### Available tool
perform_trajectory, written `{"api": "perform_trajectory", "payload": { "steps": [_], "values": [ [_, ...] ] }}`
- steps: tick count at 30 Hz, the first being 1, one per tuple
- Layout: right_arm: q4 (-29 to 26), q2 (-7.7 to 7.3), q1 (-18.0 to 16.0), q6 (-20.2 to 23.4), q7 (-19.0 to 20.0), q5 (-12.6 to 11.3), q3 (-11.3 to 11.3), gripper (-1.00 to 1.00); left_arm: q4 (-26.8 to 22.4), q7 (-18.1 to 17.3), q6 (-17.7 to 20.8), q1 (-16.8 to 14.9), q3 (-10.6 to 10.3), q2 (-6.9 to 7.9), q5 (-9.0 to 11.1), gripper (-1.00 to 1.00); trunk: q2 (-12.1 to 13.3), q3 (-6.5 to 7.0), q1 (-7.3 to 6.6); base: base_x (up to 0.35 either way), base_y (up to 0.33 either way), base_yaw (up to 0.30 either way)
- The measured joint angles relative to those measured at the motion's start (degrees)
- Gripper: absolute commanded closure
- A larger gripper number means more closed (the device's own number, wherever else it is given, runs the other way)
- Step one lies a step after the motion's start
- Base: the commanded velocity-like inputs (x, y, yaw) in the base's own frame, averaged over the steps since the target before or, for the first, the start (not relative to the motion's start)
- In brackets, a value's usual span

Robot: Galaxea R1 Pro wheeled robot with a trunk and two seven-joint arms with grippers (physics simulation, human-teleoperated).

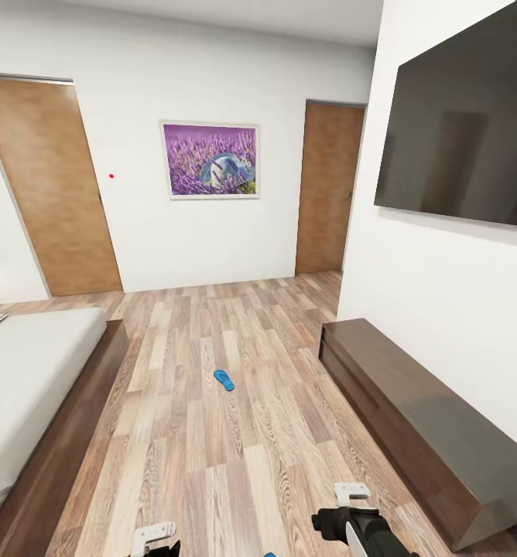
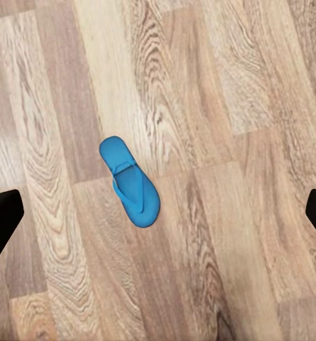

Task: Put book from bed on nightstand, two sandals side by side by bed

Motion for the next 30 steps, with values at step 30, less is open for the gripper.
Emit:
{"api": "perform_trajectory", "payload": {
  "steps": [30],
  "values": [
    [-0.1,0.09,0.0,-0.4,0.3,0.0,0.1,-1.0,0.0,0.0,0.0,0.0,0.3,-0.03,0.1,-1.0,-12.0,-5.38,6.58,0.0,0.0,0.0]
  ]
}}
